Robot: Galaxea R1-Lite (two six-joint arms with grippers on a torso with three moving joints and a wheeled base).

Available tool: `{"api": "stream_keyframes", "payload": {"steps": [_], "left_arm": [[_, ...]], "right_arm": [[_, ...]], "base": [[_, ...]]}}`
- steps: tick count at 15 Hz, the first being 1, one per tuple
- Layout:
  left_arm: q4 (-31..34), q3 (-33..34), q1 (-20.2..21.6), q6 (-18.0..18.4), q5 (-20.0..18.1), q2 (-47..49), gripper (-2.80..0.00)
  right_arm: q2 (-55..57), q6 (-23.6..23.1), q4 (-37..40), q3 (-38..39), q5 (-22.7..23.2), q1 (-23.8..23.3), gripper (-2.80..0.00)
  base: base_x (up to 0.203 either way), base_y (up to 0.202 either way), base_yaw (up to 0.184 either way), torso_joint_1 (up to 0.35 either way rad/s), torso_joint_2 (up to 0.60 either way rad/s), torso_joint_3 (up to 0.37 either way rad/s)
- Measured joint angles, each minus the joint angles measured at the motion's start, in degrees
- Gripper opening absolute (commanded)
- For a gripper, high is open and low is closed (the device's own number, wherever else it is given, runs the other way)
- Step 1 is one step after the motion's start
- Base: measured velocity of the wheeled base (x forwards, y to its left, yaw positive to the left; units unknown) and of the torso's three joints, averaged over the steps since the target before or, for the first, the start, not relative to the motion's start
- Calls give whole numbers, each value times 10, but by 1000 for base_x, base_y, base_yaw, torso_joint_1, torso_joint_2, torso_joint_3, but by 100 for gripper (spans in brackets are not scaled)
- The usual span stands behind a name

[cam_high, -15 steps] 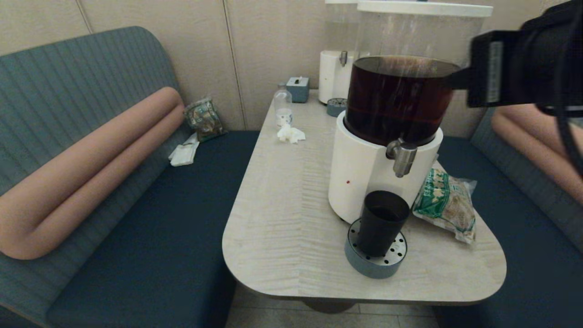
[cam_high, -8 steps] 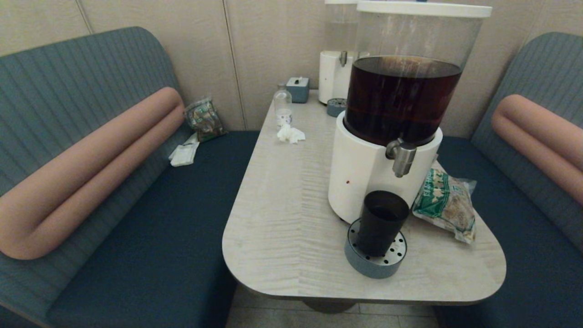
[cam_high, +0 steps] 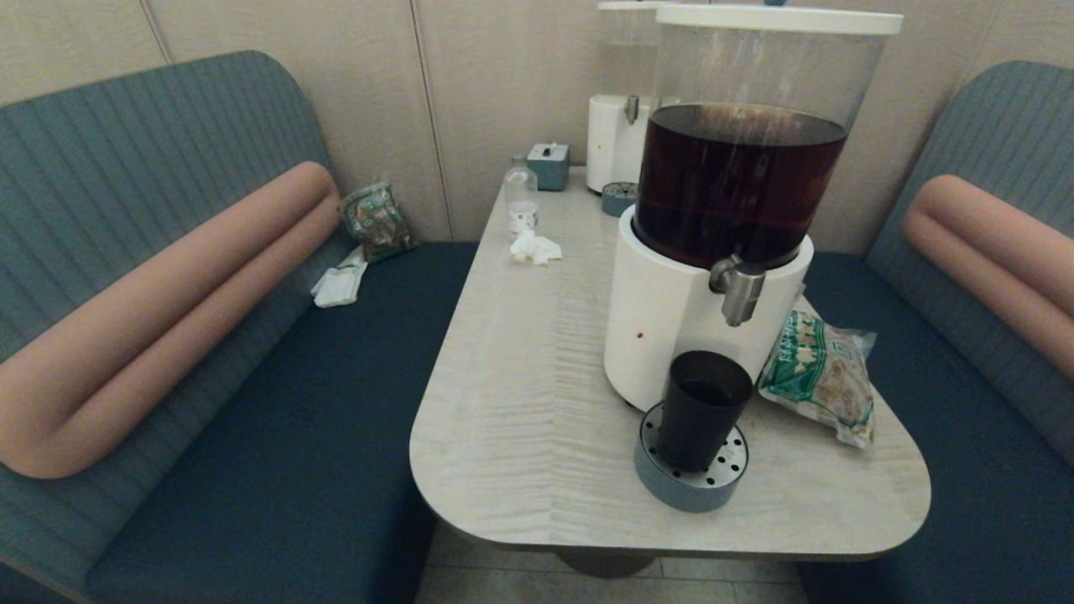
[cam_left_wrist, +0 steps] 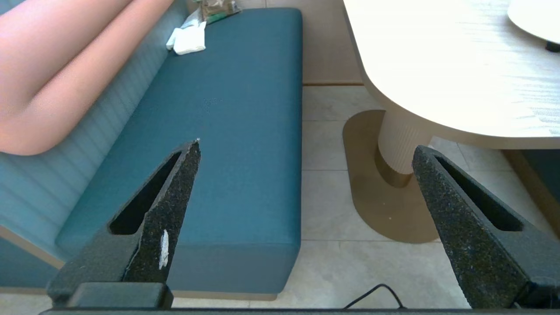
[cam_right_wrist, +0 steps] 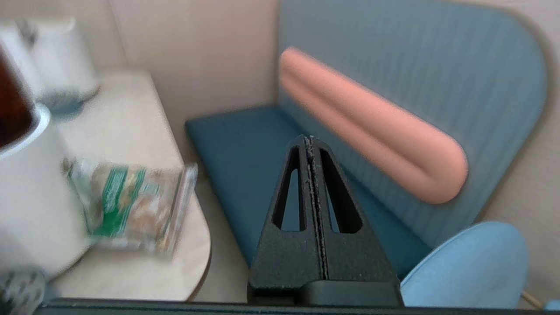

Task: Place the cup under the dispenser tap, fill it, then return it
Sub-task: Place the cup next to the water dispenser

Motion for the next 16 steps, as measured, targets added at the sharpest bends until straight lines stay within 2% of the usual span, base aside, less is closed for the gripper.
{"api": "stream_keyframes", "payload": {"steps": [6,8,10,13,16], "left_arm": [[0,0,0,-1,-1,0,0],[-1,-1,0,-1,-1,0,0],[0,0,0,-5,-1,0,0],[0,0,0,-5,-1,0,0],[0,-1,0,4,-1,0,0]], "right_arm": [[-33,-4,-36,33,-9,-11,-280],[-36,-9,-45,39,-3,-31,-280],[-39,-3,-54,52,30,-73,-280],[-70,0,-61,93,70,-72,-280],[-143,-6,-70,186,174,-60,-280]], "base": [[0,0,0,0,0,0],[0,0,0,0,0,0],[0,0,0,0,0,0],[0,0,0,0,0,0],[0,0,0,0,0,0]]}}
